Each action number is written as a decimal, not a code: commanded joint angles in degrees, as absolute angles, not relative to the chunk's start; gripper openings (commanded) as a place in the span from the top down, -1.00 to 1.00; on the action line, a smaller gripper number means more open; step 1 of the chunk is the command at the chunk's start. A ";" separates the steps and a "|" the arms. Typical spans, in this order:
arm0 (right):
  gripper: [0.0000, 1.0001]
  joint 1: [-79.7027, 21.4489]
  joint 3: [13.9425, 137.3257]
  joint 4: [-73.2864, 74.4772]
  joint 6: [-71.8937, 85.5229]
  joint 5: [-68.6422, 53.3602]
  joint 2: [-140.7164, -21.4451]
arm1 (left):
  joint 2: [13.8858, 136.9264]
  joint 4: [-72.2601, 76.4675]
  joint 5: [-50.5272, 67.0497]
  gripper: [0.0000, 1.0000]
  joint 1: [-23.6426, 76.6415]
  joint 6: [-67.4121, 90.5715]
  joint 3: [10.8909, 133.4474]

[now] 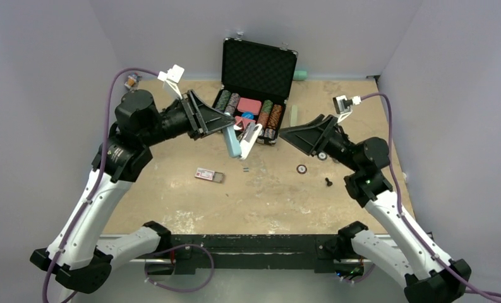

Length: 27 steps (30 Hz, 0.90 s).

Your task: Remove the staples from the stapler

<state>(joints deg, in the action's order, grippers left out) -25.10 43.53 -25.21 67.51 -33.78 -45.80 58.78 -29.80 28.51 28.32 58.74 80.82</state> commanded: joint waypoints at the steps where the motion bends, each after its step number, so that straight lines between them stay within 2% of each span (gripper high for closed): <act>1: -0.97 -26.03 45.04 -30.90 67.54 -34.78 -49.93 | 59.69 -19.67 33.21 1.00 27.30 64.51 83.56; 5: -0.97 -27.22 47.37 -33.42 67.57 -34.96 -53.78 | 61.32 -18.08 33.81 1.00 27.00 65.66 85.07; 20: -0.97 -29.13 48.84 -59.95 77.18 -39.46 -62.22 | 62.98 -15.01 34.27 1.00 26.63 68.19 86.39; 27: -0.97 -29.44 50.19 -60.48 77.11 -39.96 -63.87 | 63.47 -12.43 34.78 1.00 26.63 70.09 86.72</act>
<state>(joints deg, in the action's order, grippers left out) -28.99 47.59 -56.03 76.14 -38.74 -62.96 63.70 -17.82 33.21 27.00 67.66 84.23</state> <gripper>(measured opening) 0.985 0.371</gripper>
